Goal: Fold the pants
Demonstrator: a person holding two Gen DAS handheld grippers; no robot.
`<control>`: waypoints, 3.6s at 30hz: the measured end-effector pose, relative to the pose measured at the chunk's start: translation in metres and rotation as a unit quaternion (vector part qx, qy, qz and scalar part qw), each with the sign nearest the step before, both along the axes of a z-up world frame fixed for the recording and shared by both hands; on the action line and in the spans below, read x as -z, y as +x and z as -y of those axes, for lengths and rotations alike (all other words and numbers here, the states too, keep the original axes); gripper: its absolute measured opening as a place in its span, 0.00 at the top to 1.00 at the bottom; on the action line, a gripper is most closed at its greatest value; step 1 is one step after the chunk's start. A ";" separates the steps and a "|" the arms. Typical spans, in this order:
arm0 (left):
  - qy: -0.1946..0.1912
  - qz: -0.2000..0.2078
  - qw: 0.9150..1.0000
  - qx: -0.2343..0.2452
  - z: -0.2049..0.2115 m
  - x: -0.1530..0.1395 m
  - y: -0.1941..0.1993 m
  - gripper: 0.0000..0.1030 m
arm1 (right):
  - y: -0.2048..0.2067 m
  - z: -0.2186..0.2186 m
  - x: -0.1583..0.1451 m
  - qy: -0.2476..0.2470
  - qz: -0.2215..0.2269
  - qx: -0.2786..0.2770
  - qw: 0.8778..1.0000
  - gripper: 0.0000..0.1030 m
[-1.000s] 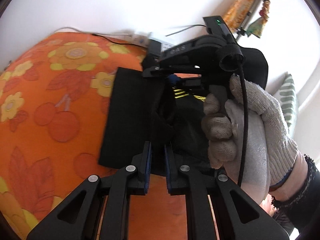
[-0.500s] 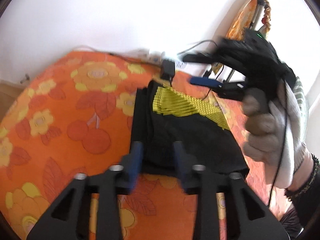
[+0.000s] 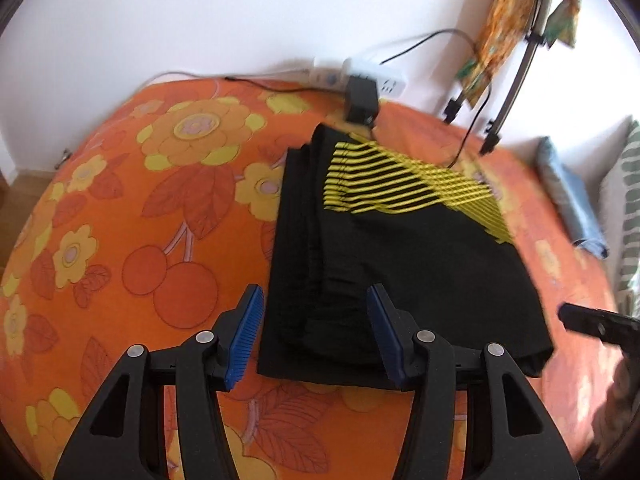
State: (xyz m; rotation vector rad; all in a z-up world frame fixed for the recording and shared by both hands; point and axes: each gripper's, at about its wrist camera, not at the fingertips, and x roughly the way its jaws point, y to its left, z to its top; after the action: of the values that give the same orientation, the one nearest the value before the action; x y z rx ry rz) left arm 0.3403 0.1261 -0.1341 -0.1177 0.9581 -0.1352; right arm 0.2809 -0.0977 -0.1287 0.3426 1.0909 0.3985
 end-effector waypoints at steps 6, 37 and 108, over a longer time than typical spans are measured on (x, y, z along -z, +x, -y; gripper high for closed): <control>0.056 -0.007 0.998 -0.014 -0.002 0.011 -0.004 0.49 | -0.001 -0.036 0.010 -0.047 0.018 -0.073 0.996 0.51; -0.122 -0.054 0.991 -0.009 -0.023 -0.013 0.072 0.35 | 0.063 0.015 0.009 -0.013 0.038 -0.009 0.999 0.20; -0.026 0.020 0.999 0.012 0.006 0.007 0.117 0.88 | 0.125 0.006 0.032 0.044 0.075 -0.005 0.996 0.93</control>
State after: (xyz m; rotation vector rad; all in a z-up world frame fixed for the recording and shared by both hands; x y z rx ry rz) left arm 0.4577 0.1204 -0.1409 -0.1509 0.9163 -0.1834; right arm 0.4054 -0.1034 -0.1605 0.3795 0.9301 0.4756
